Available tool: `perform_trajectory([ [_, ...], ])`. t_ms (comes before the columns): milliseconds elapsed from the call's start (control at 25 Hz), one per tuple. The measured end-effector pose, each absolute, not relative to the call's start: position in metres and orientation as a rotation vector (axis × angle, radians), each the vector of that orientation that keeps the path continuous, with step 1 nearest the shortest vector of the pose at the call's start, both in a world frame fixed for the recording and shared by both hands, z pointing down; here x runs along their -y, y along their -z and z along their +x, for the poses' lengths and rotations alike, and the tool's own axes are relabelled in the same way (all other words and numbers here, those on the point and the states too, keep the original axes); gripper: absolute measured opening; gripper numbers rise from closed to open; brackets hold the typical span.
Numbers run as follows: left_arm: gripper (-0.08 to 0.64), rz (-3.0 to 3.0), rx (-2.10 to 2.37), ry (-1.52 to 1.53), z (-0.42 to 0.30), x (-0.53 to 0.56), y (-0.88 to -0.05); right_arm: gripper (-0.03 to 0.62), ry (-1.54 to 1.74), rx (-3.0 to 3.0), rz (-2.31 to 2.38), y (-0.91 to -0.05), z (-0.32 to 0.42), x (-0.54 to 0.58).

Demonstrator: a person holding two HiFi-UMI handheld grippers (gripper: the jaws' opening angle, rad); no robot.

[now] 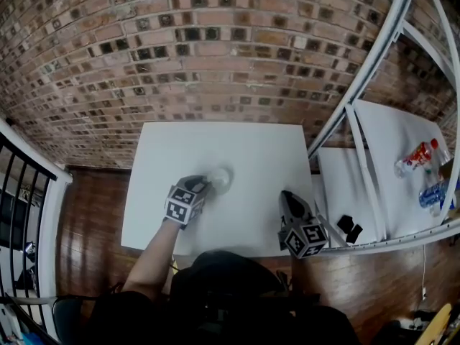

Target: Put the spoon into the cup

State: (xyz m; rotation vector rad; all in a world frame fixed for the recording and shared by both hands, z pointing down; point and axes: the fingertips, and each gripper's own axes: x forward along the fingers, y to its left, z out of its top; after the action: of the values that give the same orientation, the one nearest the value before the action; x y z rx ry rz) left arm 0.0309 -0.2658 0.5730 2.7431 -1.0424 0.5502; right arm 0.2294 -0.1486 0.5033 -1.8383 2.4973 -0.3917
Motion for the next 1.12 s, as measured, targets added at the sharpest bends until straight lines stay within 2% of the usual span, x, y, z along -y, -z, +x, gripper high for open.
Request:
perform_trajectory([
  [280, 0.133, 2.726, 1.023, -0.563, 0.039, 0.271, -0.587, 0.005, 0.376, -2.474, -1.869, -0.5, 0.236, 0.149],
  [400, 0.218, 2.73, 0.996, -0.512, 0.039, 0.27, -0.58, 0.005, 0.371, -2.471, -1.875, -0.499, 0.235, 0.15],
  [720, 0.221, 2.779, 1.063, -0.26, 0.008, 0.268, -0.528, 0.005, 0.353, -2.51, -1.846, -0.495, 0.218, 0.159],
  [840, 0.166, 2.771, 1.144, -0.131, -0.02, 0.272, -0.502, 0.005, 0.344, -2.531, -1.821, -0.492, 0.207, 0.163],
  [920, 0.077, 2.759, 1.185, -0.042, -0.042, 0.27, -0.486, 0.005, 0.337, -2.552, -1.803, -0.49, 0.2, 0.165],
  [960, 0.003, 2.747, 1.188, 0.005, -0.052, 0.268, -0.48, 0.005, 0.335, -2.565, -1.795, -0.489, 0.196, 0.166],
  [1120, 0.003, 2.688, 1.267, 0.113, -0.093, 0.259, -0.468, 0.005, 0.312, -2.622, -1.755, -0.483, 0.184, 0.174],
])
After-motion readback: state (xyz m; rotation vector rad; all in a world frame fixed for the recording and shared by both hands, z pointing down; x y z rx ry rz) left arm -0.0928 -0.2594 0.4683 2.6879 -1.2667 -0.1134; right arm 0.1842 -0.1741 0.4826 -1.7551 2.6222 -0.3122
